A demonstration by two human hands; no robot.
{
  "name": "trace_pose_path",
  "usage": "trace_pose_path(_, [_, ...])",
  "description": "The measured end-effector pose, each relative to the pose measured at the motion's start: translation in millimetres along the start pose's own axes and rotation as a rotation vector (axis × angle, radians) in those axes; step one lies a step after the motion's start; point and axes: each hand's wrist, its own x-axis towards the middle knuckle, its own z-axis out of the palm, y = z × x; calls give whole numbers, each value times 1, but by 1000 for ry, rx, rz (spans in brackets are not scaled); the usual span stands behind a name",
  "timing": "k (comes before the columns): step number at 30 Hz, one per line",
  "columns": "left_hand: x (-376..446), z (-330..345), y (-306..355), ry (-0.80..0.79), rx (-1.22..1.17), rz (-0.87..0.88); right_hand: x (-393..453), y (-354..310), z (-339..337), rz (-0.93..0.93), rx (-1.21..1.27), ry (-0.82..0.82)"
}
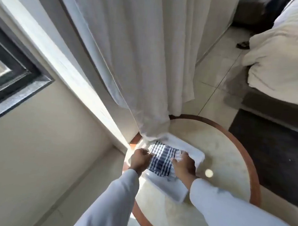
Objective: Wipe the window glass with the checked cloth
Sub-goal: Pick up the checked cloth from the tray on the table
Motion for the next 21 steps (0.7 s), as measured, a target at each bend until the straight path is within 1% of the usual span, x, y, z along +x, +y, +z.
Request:
trace_pose_path(1, [11, 7, -2, -13, 25, 10, 8, 2, 9, 32, 1, 4])
trace_pose_path(4, [29, 21, -10, -43, 56, -41, 22, 5, 28, 169, 56, 40])
trace_pose_path(6, [38, 31, -15, -29, 166, -35, 27, 7, 37, 241, 83, 54])
trace_pose_path(9, [50, 41, -18, -2, 317, 16, 39, 11, 42, 272, 113, 67])
trace_pose_path(12, [53, 41, -14, 2, 401, 87, 43, 10, 43, 259, 209, 2])
trace_pose_path(14, [45, 31, -11, 72, 384, 145, 37, 4, 40, 201, 306, -22])
trace_pose_path(16, [35, 10, -2, 134, 316, 200, 27, -9, 31, 133, 414, -35])
trace_pose_path(21, [4, -80, 24, 223, 36, 319, -21, -80, -5, -6, 616, -70])
